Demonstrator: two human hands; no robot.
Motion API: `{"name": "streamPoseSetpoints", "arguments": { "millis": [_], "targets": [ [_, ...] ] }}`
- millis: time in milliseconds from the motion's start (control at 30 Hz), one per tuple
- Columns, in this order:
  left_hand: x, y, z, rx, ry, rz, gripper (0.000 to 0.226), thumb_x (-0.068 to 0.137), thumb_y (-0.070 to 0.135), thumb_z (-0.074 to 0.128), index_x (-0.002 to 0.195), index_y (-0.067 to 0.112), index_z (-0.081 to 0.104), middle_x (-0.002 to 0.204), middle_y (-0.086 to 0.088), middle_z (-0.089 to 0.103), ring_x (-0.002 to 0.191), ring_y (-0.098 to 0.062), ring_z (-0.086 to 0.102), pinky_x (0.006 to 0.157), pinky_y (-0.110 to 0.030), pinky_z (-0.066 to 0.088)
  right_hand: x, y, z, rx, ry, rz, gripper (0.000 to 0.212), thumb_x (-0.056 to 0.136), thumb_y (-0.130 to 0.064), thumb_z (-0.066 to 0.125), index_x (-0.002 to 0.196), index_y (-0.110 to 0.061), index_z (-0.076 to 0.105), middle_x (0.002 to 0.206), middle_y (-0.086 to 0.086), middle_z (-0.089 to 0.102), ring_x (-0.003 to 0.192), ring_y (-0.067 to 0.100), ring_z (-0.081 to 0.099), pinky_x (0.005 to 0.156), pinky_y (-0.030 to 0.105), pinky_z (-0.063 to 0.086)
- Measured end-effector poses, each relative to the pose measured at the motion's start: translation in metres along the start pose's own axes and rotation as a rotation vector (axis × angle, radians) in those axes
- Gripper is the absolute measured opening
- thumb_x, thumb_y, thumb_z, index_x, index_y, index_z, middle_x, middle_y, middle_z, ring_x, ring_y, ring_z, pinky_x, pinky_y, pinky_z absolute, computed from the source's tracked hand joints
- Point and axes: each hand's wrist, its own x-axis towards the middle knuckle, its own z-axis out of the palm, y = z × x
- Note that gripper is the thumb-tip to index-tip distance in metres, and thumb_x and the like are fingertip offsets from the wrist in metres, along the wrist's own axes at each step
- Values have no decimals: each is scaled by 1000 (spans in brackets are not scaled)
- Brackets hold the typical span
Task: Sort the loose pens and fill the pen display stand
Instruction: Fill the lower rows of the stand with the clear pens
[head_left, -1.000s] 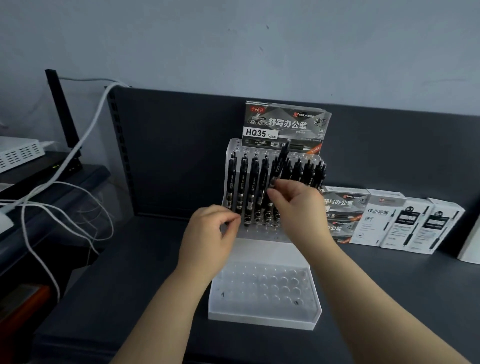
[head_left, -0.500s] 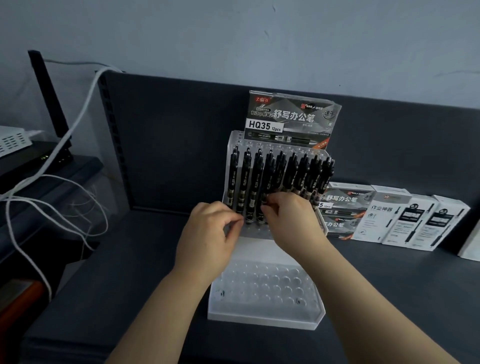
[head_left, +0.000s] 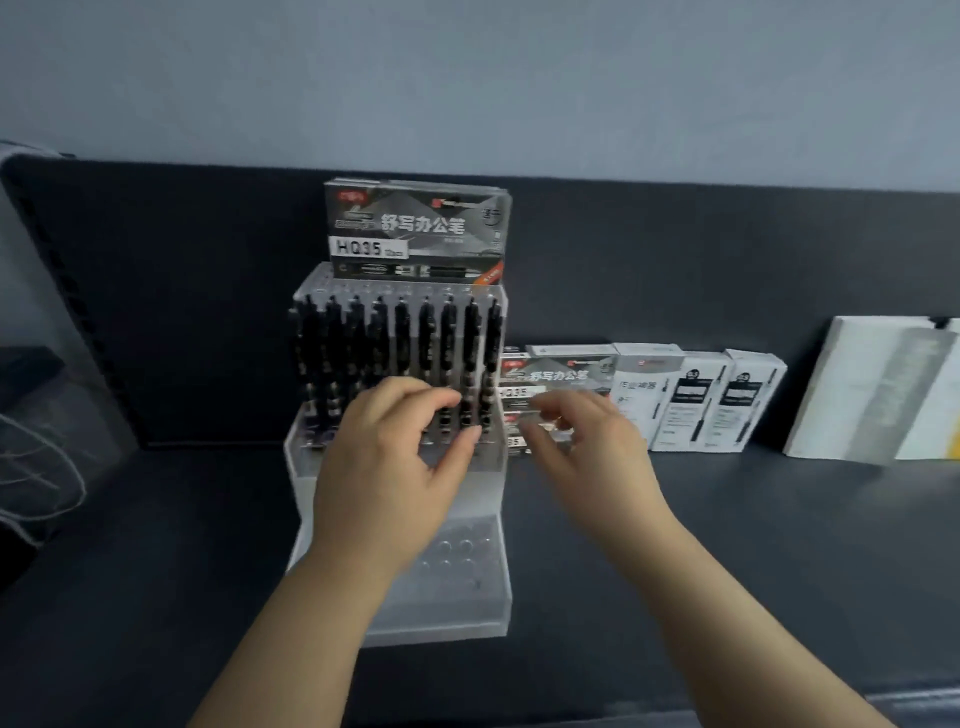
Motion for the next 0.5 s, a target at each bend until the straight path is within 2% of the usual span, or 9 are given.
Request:
{"name": "streamPoseSetpoints", "arguments": {
  "millis": [100,200,267,333,500],
  "targets": [
    [-1,51,49,0,-142,67,38,80,39,60,108,14,68,106,3,61,98,-15,55,88,-27,44,-22,55,-43,-187,-24,30,43,89,-36,57,127,-17,54,129,-2,53,122,19,42,101,26,33],
    [-8,113,100,44,-361,85,48,85,43,61,127,20,57,127,5,52,118,-17,48,99,-31,39,-49,115,-94,-333,-72,98,58,91,-45,50,141,-20,37,146,-2,37,135,18,28,110,27,22],
    [-13,159,135,54,-492,111,58,88,49,53,140,26,41,142,8,38,132,-13,32,108,-29,27,-68,155,-132,-381,-89,167,62,91,-50,46,145,-24,28,152,-2,26,140,18,19,114,30,17],
    [-17,208,169,76,-577,148,63,90,54,45,146,31,26,149,10,25,137,-10,20,111,-27,20,-87,196,-173,-416,-107,234,64,91,-53,42,147,-30,20,156,-2,17,143,19,12,115,32,13],
    [-23,329,253,72,-692,213,68,91,58,41,149,33,15,155,7,14,142,-14,11,114,-32,17,-134,292,-276,-497,-122,390,66,92,-58,36,148,-35,10,158,-4,5,145,22,3,116,36,9]
  ]
}}
